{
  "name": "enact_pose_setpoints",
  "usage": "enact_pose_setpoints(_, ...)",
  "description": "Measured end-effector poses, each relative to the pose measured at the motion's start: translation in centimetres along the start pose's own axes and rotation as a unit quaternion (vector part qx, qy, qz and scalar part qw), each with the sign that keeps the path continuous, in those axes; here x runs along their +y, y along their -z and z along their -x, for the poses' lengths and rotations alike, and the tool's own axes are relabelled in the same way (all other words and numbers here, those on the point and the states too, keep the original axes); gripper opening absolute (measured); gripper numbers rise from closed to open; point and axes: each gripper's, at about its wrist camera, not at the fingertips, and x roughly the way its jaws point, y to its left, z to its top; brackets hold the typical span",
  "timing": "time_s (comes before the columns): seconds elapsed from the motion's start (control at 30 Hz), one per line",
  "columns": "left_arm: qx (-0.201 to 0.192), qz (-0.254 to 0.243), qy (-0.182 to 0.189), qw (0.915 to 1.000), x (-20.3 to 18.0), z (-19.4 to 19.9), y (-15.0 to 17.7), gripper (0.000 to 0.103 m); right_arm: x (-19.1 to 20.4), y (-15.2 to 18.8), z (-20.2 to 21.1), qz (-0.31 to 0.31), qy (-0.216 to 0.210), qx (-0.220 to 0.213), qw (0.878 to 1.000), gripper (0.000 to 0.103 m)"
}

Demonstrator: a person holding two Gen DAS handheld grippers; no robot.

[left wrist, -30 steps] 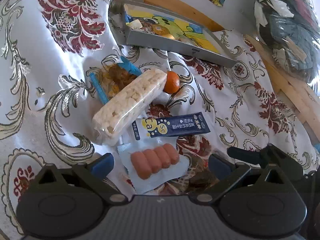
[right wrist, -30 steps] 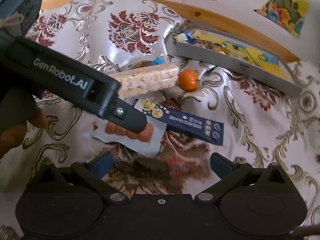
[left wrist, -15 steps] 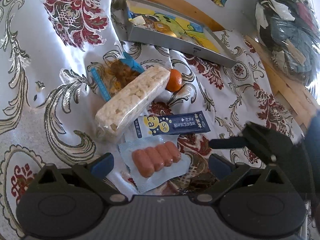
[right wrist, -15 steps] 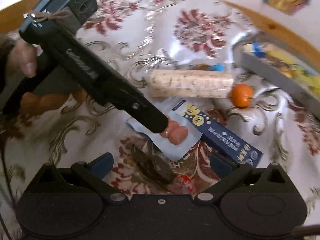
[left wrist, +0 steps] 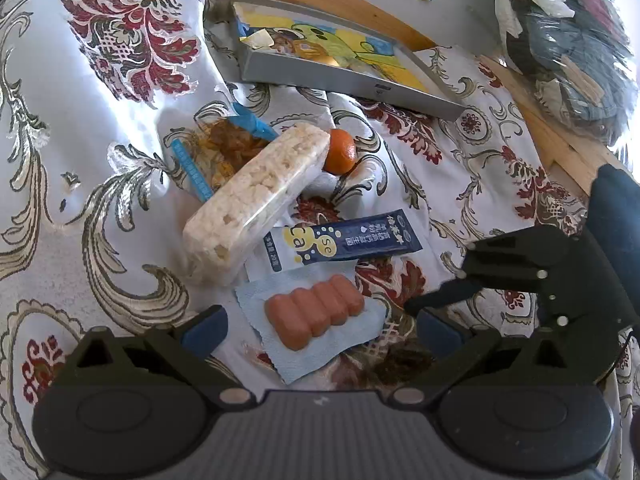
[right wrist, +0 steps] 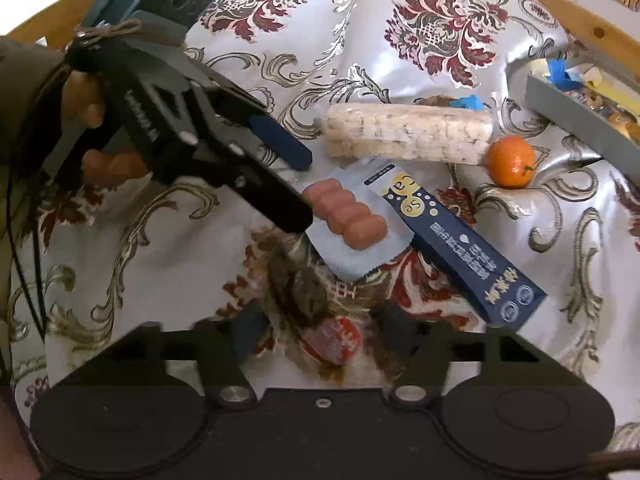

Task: Organize snacks
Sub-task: 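Lower the right tool onto the brown jerky packet and close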

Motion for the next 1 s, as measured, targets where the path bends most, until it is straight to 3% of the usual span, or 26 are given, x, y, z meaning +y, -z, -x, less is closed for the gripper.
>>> enact_pose_setpoints(0.27, 0.003, -0.028, -0.009, 0.9996, -0.7, -0.1, 0.2, 0.102, 1.0, 2.5, 2.6, -0.048, 0.061, -0.006, 0.997, 0.049)
enact_pose_setpoints(0.53, 0.003, -0.029, -0.024, 0.9993, -1.7, -0.8, 0.1, 0.103, 2.3, 5.9, 4.8, -0.149, 0.148, -0.018, 0.978, 0.049)
enact_pose_setpoints(0.7, -0.007, -0.067, -0.059, 0.996, -2.7, -2.2, -0.3, 0.103, 2.6, 6.8, 4.6, -0.176, 0.15, -0.031, 0.972, 0.049)
enact_pose_setpoints(1.0, 0.025, -0.149, -0.066, 0.9863, -3.9, -3.7, 0.2, 0.102, 2.5, 7.2, 4.8, -0.196, 0.147, -0.046, 0.968, 0.049)
